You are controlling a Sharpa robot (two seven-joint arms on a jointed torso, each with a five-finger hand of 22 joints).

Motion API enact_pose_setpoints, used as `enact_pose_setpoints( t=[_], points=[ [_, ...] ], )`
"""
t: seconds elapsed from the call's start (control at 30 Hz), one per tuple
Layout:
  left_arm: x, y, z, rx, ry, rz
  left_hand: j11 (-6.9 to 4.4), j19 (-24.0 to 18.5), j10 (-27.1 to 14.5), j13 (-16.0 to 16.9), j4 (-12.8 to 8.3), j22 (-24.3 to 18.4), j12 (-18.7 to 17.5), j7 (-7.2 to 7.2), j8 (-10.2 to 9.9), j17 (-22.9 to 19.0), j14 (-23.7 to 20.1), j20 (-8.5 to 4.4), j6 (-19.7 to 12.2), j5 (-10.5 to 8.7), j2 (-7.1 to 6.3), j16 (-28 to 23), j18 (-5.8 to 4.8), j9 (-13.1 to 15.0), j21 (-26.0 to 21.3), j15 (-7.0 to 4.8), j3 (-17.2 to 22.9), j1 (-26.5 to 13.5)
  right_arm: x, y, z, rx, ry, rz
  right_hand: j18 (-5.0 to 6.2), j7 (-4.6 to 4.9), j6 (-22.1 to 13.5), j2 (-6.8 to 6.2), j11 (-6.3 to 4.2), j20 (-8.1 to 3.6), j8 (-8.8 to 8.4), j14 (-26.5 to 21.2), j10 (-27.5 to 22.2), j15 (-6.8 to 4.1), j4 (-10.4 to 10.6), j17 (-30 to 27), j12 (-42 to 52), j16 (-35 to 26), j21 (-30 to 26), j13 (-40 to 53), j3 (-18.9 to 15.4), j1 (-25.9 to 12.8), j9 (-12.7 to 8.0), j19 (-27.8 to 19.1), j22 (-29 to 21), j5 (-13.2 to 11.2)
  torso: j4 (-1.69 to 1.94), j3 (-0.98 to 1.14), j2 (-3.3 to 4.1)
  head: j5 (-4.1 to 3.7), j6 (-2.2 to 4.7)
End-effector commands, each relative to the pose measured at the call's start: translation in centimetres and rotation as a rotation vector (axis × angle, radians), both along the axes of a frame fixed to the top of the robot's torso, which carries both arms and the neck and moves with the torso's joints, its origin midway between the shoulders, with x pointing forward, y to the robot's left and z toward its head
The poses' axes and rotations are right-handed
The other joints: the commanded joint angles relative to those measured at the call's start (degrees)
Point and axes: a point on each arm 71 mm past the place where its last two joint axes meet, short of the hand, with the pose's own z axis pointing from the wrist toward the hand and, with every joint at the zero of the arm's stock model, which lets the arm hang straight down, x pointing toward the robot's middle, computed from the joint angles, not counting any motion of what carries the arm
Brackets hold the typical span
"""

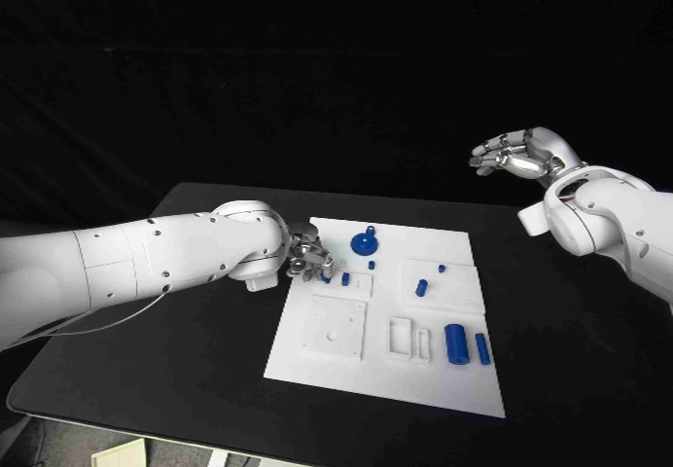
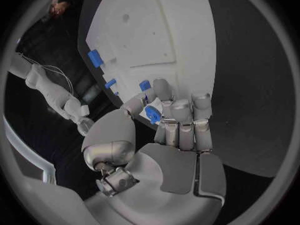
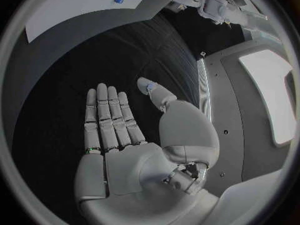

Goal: Assemble the parts on the task board

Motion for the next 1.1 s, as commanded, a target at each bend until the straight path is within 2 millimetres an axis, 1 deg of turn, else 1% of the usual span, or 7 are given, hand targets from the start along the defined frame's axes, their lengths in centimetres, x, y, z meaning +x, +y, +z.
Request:
enact_pose_setpoints(
  t=[0.03,0.23,0.4,0.87,1.1],
  points=[
    [-0.02,-0.15,-0.11,-0.006,-0.009,-0.008,-0.16,0.40,-0.48,-0.08,0.40,0.88,0.22,-5.36,0.22,-0.10,1.94,-5.85,7.69,0.10,0.54,0.20,0.93,0.33,0.31,-2.60,0.54,0.11,-0.01,0.17,-0.01,0.003,0.006,0.015,1.11,0.02,-0.20,-0.08,0.05,0.38,0.04,0.17,0.53,0.30,0.07,-0.06,-0.29,-0.23,-0.34,-0.11,-0.13,0.28,-0.09,0.15,-0.06,0.23,0.06,0.00,0.08,-0.05,-0.11],
    [-0.12,-0.19,-0.21,-0.003,-0.003,-0.013,-0.16,0.40,-0.51,-0.11,0.43,0.87,0.26,-5.35,0.15,-0.16,1.93,-5.85,7.69,0.06,0.48,0.22,0.94,0.42,0.31,-2.59,0.57,0.14,0.01,0.25,-0.07,0.002,0.009,0.019,1.13,0.02,-0.20,-0.08,0.06,0.40,0.04,0.18,0.57,0.32,0.07,-0.10,-0.36,-0.25,-0.35,-0.17,-0.16,0.23,-0.10,0.14,-0.06,0.25,0.11,-0.04,0.04,-0.03,-0.30],
    [-0.14,-0.22,-0.23,0.007,-0.005,-0.021,-0.16,0.40,-0.54,-0.15,0.46,0.86,0.30,-5.35,0.09,-0.21,1.92,-5.85,7.69,0.02,0.45,0.23,0.95,0.50,0.32,-2.59,0.60,0.18,0.00,0.33,-0.12,0.001,0.016,0.026,1.15,0.06,-0.29,-0.12,0.13,0.44,-0.01,0.16,0.58,0.36,0.03,-0.20,-0.55,-0.33,-0.40,-0.30,-0.21,0.21,-0.16,0.06,-0.08,0.29,0.06,-0.05,-0.02,0.00,-0.39],
    [-0.21,-0.16,-0.32,0.061,-0.006,-0.049,-0.17,0.41,-0.58,-0.25,0.43,0.84,0.49,-5.37,-0.11,-0.38,1.94,-5.84,7.77,0.02,0.23,0.33,0.99,0.82,0.36,-2.61,0.74,0.47,0.00,0.26,-0.17,-0.002,0.019,0.028,1.17,0.10,-0.37,-0.10,0.16,0.51,-0.06,0.12,0.65,0.40,0.04,-0.34,-0.79,-0.43,-0.48,-0.46,-0.27,0.16,-0.22,-0.07,-0.10,0.39,0.02,-0.04,-0.03,-0.03,-0.65],
    [-0.22,-0.15,-0.46,0.095,0.011,-0.059,-0.32,0.53,-0.45,-0.33,0.34,0.86,1.27,-5.51,-0.42,-0.58,2.17,-5.82,8.28,1.00,-0.16,1.01,1.06,1.66,0.63,-2.76,0.80,1.03,0.00,0.35,-0.21,-0.003,0.021,0.030,1.19,0.11,-0.39,-0.16,0.17,0.54,-0.07,0.10,0.68,0.42,0.02,-0.41,-0.90,-0.47,-0.51,-0.53,-0.32,0.14,-0.24,-0.14,-0.11,0.44,0.04,-0.02,0.06,-0.14,-0.69]
  ],
)
